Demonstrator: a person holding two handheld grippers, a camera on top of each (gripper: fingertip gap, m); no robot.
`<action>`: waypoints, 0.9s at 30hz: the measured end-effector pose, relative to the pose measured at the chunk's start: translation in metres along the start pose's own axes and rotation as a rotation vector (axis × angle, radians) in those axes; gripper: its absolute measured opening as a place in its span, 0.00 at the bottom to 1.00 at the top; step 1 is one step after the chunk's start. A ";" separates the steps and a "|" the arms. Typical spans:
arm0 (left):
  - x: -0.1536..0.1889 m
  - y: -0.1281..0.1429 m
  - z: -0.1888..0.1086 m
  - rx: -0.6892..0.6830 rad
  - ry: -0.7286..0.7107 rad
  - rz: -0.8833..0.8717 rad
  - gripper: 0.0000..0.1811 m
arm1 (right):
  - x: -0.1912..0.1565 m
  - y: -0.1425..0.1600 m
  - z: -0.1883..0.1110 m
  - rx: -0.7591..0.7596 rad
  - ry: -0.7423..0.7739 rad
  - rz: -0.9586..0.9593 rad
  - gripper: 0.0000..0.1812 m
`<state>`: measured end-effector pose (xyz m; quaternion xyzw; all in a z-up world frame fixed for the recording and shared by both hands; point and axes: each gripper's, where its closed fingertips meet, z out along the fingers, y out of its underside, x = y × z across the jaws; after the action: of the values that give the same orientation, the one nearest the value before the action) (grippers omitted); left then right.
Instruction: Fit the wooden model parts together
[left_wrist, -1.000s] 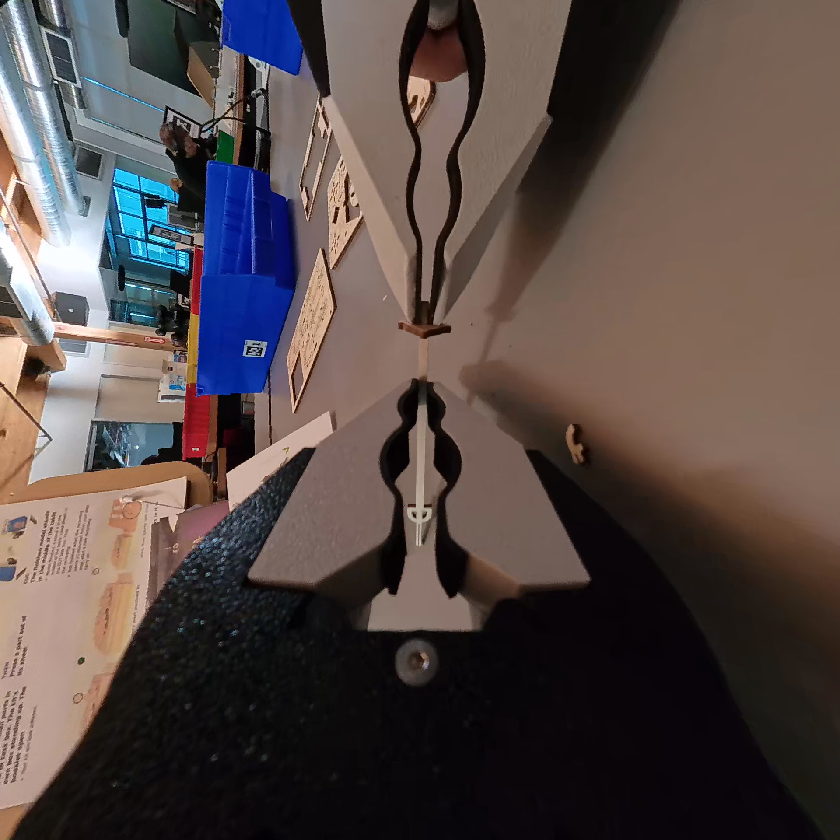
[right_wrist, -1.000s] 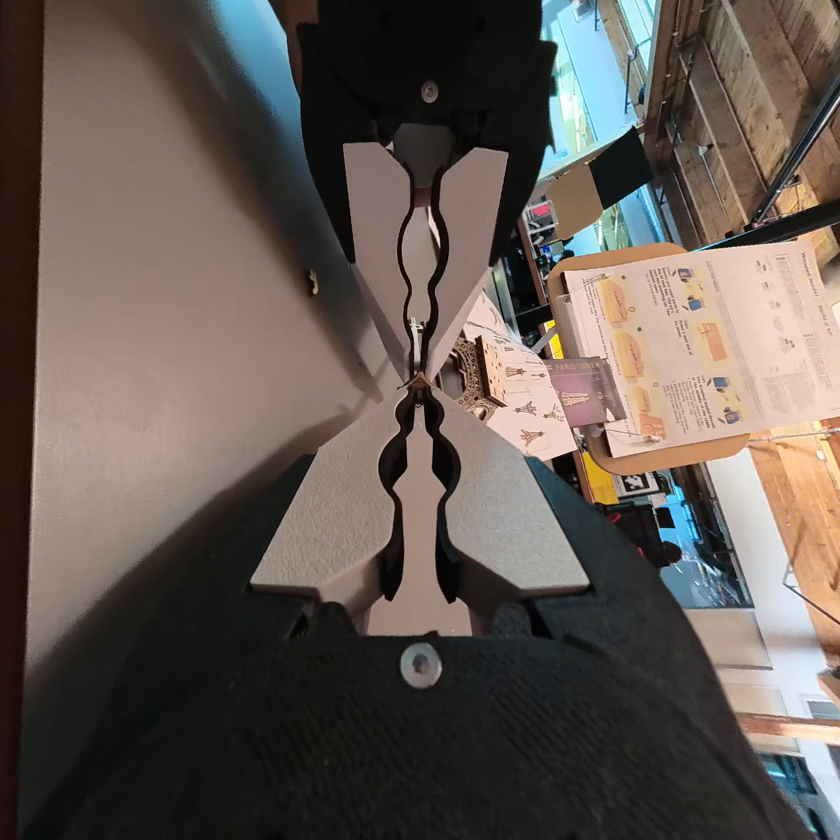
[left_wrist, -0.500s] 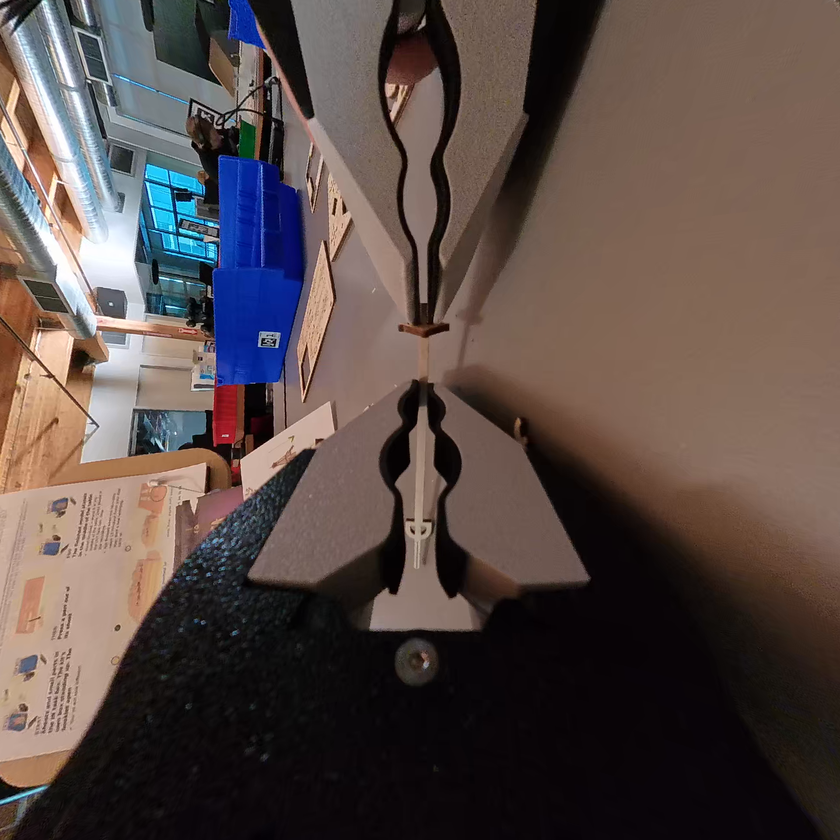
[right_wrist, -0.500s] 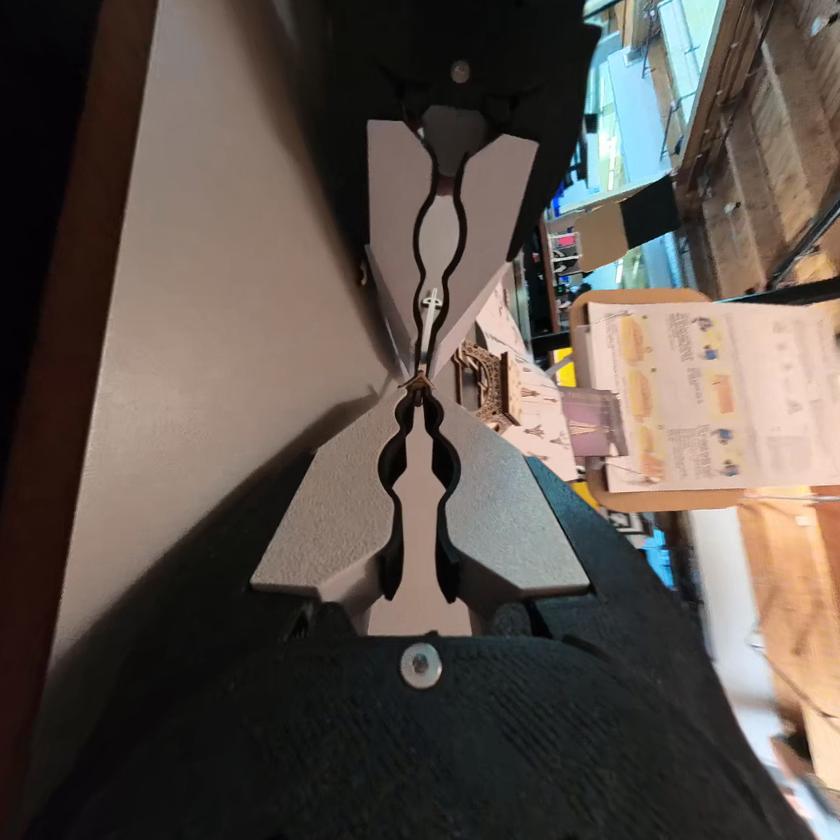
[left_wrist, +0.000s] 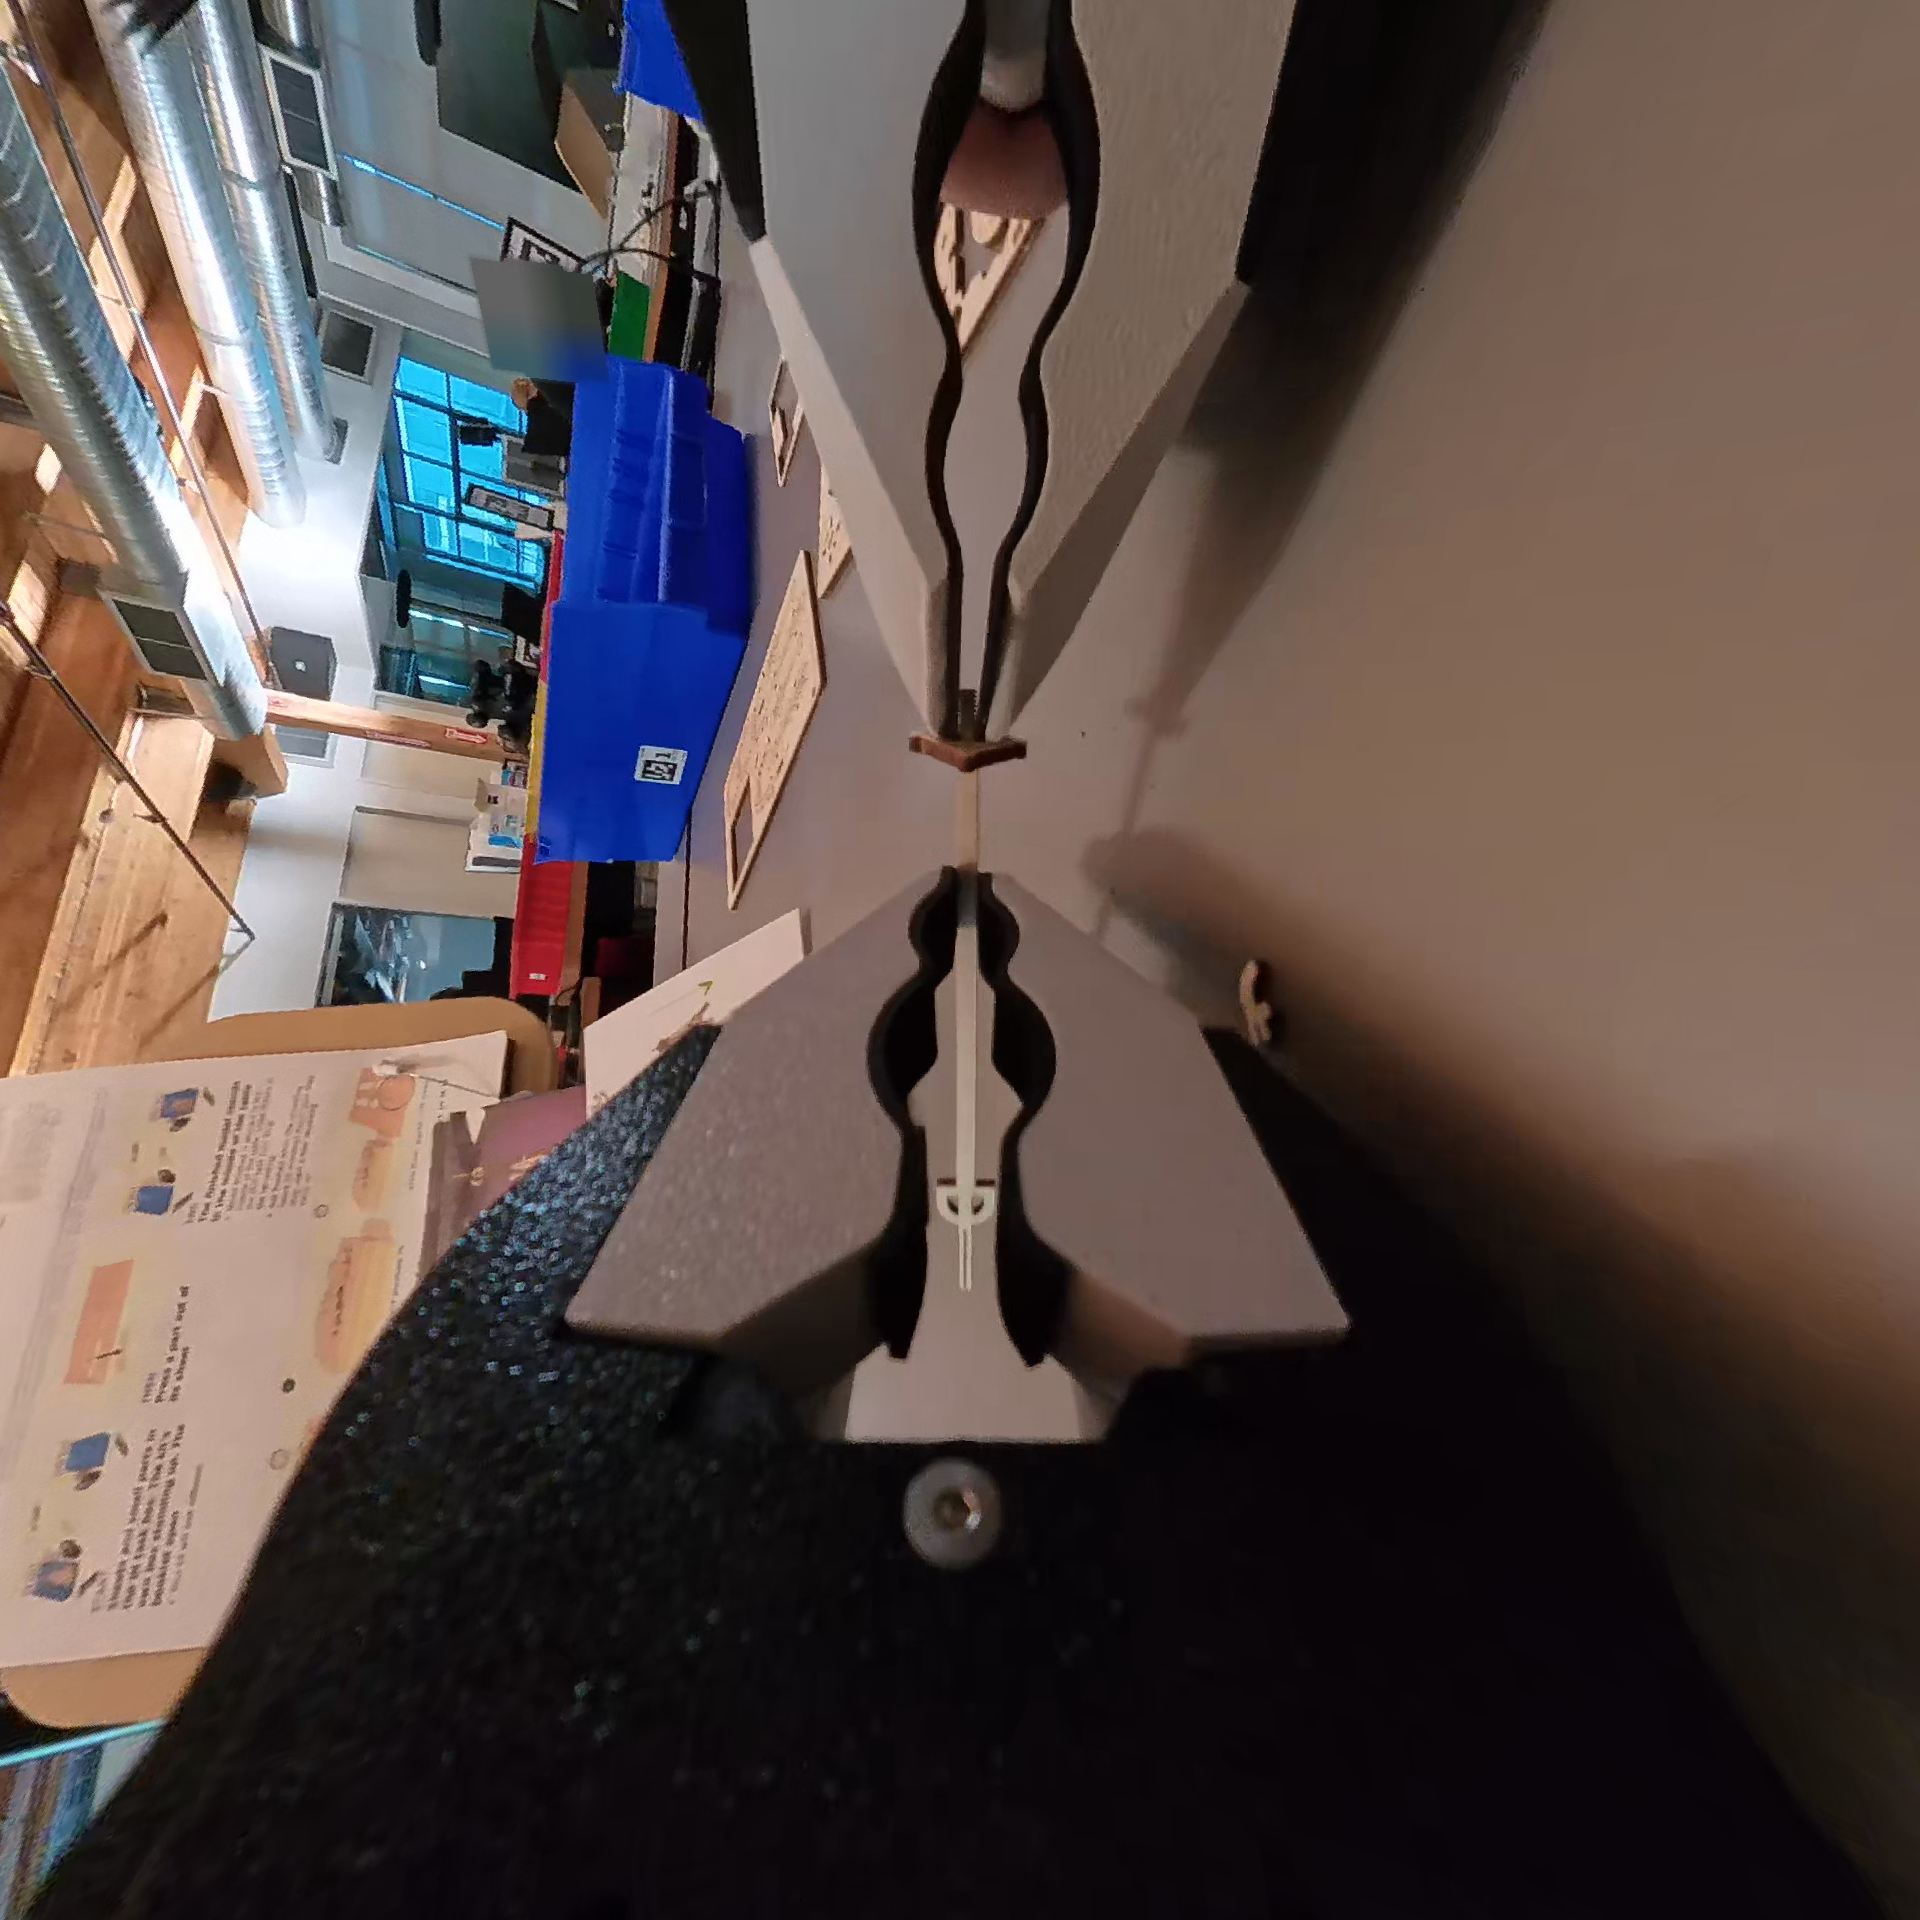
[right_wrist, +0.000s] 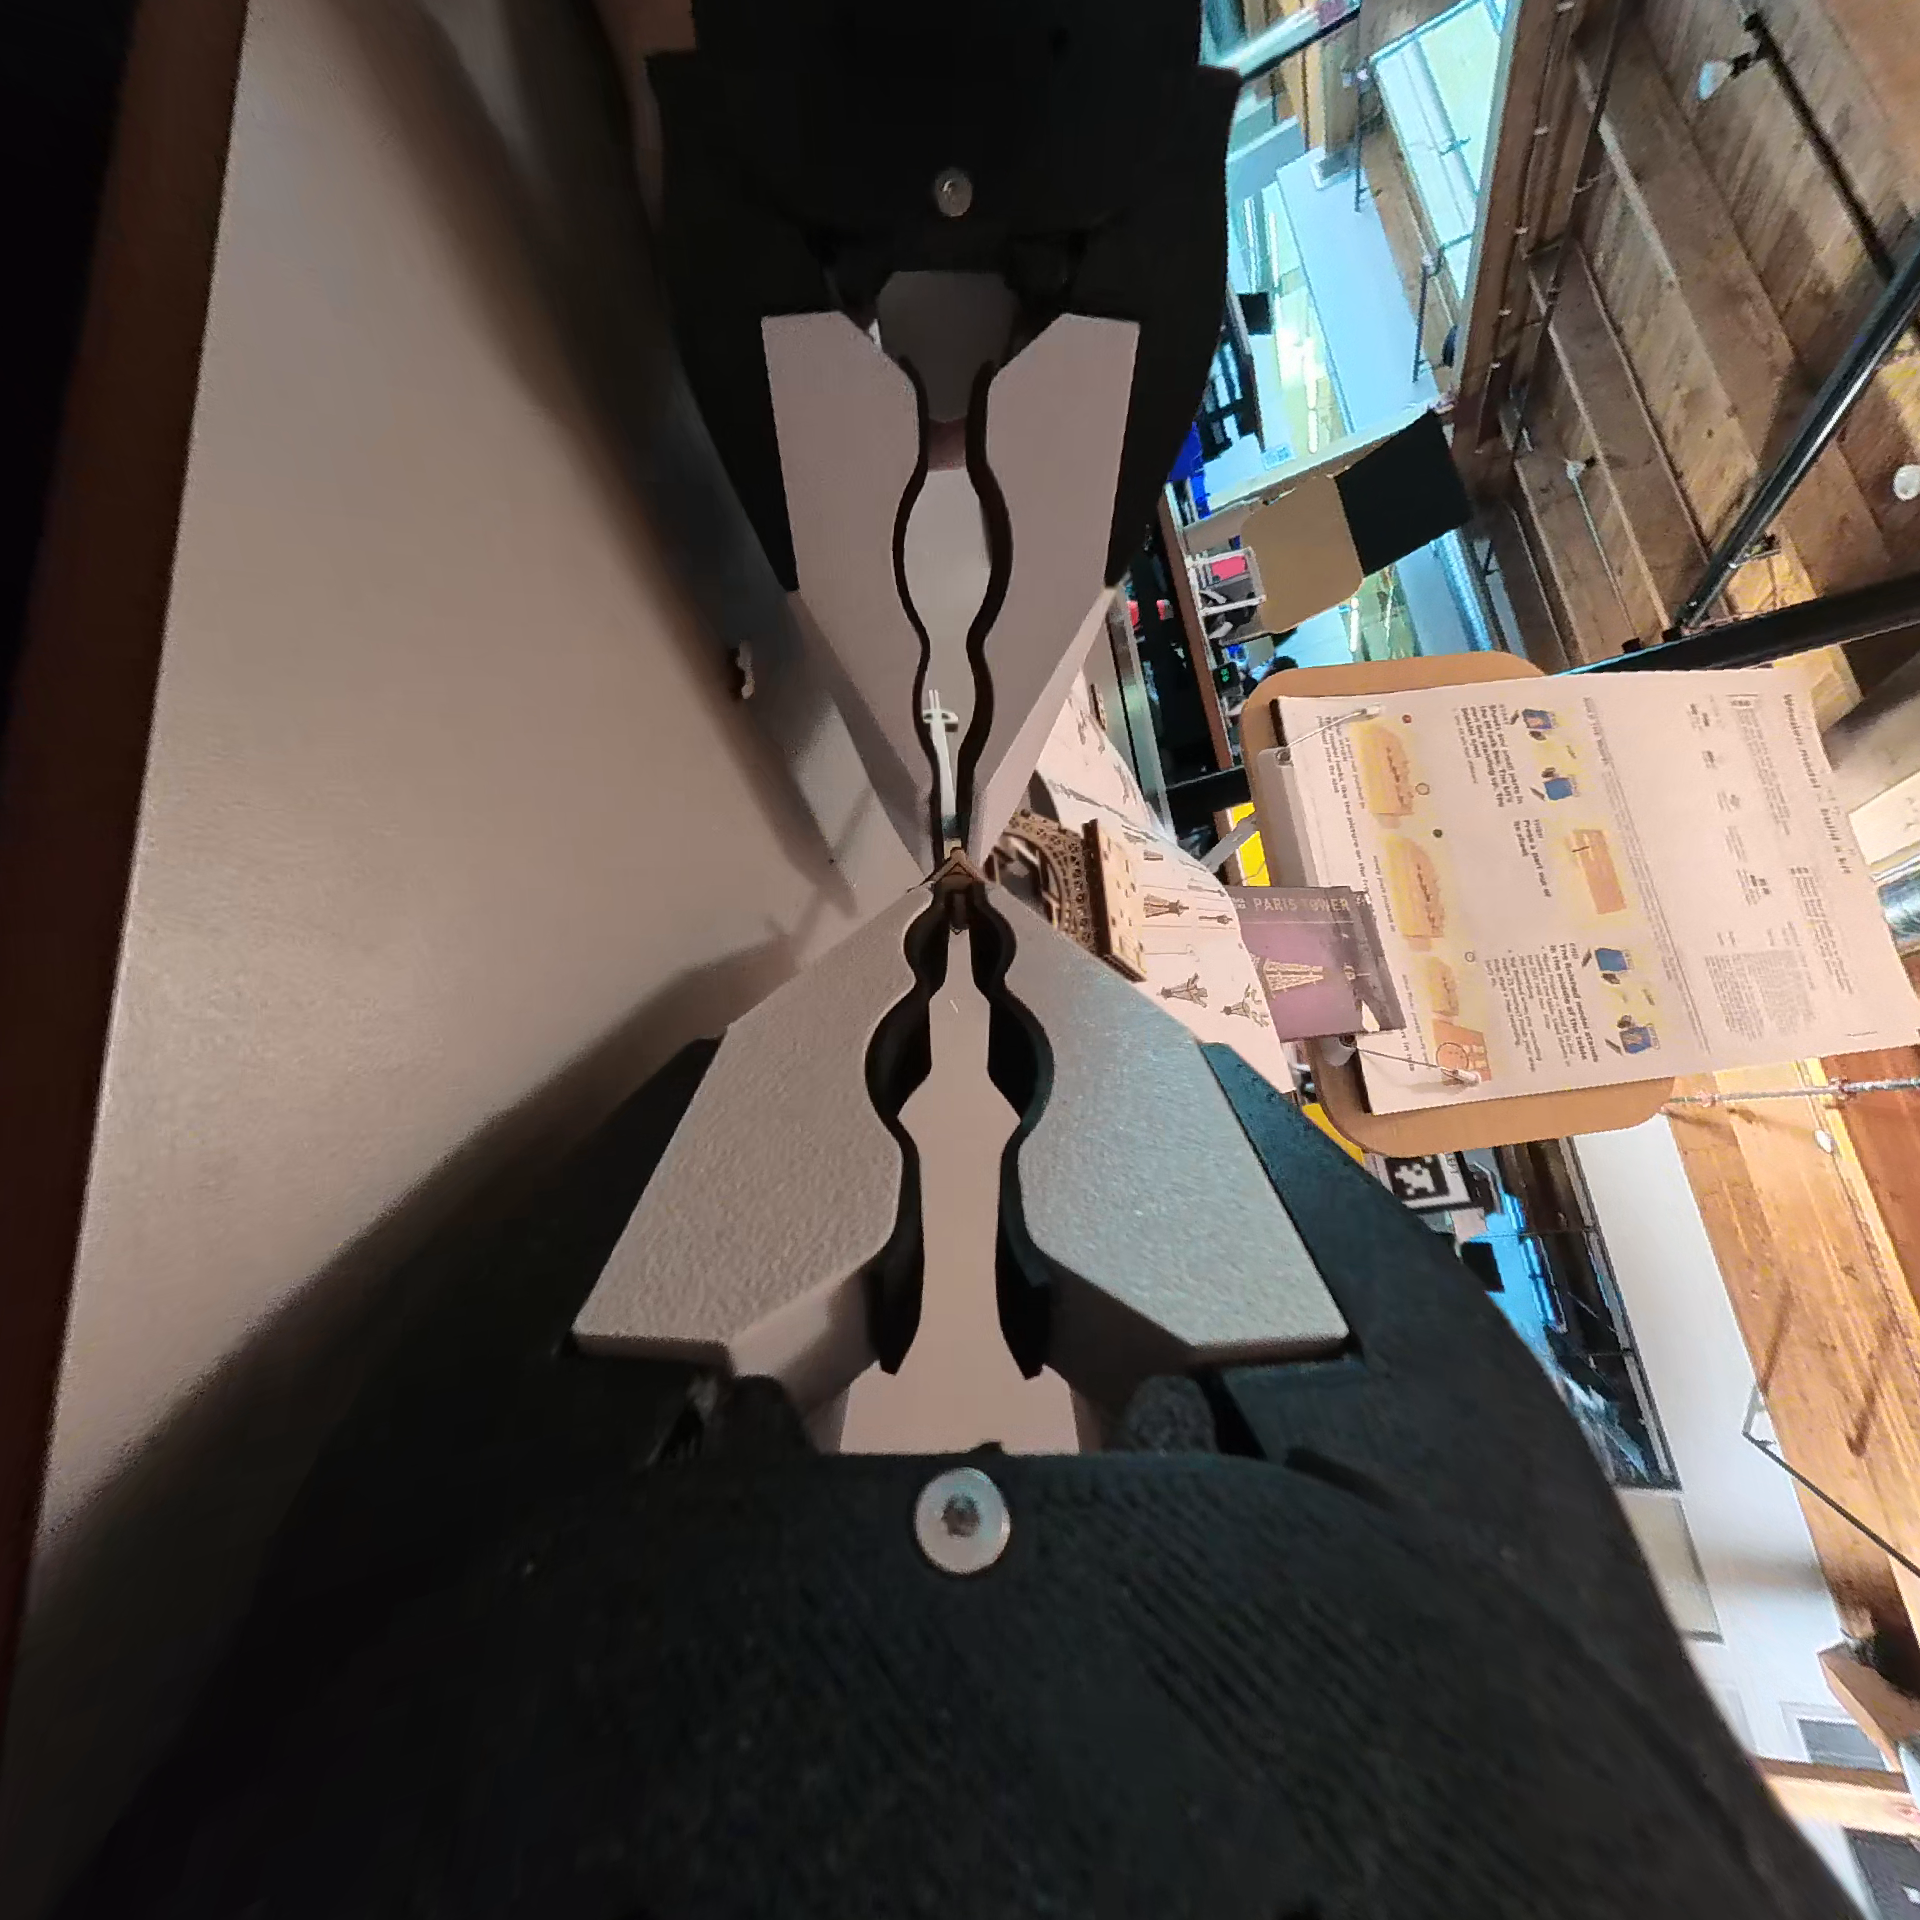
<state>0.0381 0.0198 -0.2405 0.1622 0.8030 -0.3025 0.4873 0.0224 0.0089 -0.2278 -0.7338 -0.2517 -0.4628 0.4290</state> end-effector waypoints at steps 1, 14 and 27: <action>-0.001 0.000 -0.001 0.006 -0.001 0.007 0.00 | 0.001 -0.001 0.000 0.008 0.003 0.008 0.00; 0.003 -0.004 -0.002 0.044 0.053 0.002 0.00 | -0.004 -0.003 -0.004 0.045 -0.042 0.034 0.01; 0.006 -0.004 0.001 0.041 0.082 -0.007 0.00 | -0.004 0.004 -0.004 0.022 -0.062 0.029 0.01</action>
<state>0.0339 0.0163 -0.2451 0.1815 0.8166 -0.3136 0.4493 0.0218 0.0039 -0.2319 -0.7465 -0.2593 -0.4310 0.4356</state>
